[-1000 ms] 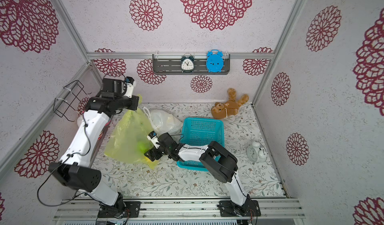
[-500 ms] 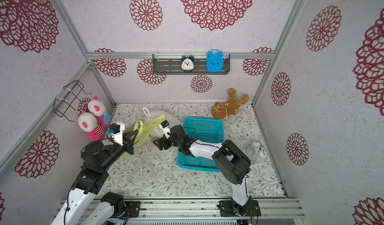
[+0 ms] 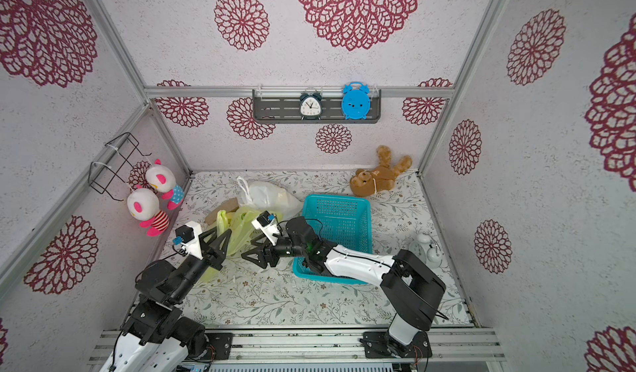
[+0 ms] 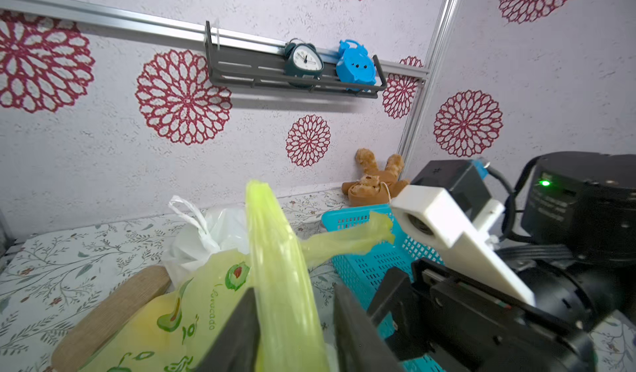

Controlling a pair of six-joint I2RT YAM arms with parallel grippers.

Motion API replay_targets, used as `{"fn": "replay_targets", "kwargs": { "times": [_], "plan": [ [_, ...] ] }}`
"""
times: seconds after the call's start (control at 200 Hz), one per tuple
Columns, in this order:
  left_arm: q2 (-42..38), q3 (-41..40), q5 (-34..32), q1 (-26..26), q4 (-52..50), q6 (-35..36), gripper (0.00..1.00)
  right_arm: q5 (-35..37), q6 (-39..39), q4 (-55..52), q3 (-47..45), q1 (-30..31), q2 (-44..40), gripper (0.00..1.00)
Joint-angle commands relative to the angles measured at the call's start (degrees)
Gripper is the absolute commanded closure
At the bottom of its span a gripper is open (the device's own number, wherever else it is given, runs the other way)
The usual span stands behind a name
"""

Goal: Untie the knot of a plastic bag & take out the apple
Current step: Adjust the plastic bag at the center of the board.

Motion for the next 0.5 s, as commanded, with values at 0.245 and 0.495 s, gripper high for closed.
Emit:
{"fn": "replay_targets", "kwargs": {
  "times": [0.245,0.495],
  "plan": [
    [-2.7,15.6,-18.6,-0.6,-11.6,-2.2,0.03,4.8,4.9,-1.1,5.5,-5.4,10.4,0.21],
    [21.7,29.4,-24.0,-0.7,-29.8,-5.6,0.03,1.7,10.5,5.0,10.1,-5.0,16.3,0.32]
  ]
}}
